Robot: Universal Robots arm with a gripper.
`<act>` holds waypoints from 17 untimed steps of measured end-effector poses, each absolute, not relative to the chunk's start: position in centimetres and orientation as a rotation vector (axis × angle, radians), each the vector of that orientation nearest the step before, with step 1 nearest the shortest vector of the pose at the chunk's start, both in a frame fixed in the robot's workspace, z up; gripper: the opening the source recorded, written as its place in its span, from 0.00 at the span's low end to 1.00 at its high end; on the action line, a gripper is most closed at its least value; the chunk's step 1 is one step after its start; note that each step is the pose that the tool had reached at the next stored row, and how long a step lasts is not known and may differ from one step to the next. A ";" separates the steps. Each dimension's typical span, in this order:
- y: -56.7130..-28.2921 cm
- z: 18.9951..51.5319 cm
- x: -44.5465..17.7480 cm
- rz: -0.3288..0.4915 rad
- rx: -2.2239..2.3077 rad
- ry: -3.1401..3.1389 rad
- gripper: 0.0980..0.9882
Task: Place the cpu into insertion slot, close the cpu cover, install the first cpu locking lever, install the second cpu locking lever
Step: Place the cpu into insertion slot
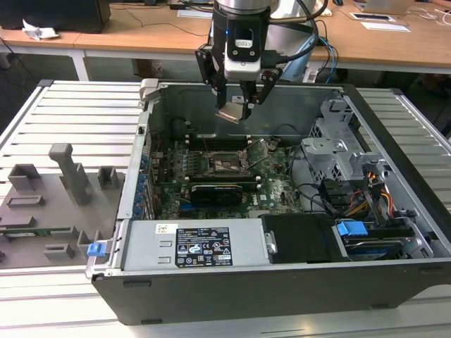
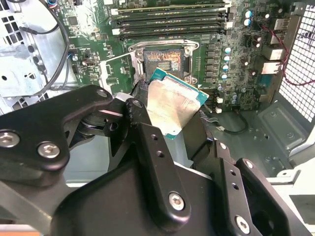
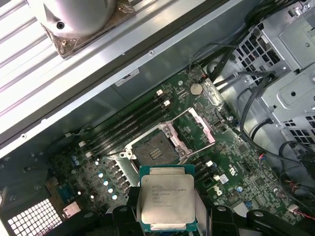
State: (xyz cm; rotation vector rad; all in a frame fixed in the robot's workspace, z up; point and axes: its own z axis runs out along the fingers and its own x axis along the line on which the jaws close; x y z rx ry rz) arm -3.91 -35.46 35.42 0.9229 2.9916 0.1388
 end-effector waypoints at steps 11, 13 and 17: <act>-35.4 34.9 -3.9 0.137 1.083 2.934 0.48; -35.4 34.9 -3.9 0.136 1.102 2.926 0.48; -35.4 34.8 -3.9 0.136 1.123 2.918 0.48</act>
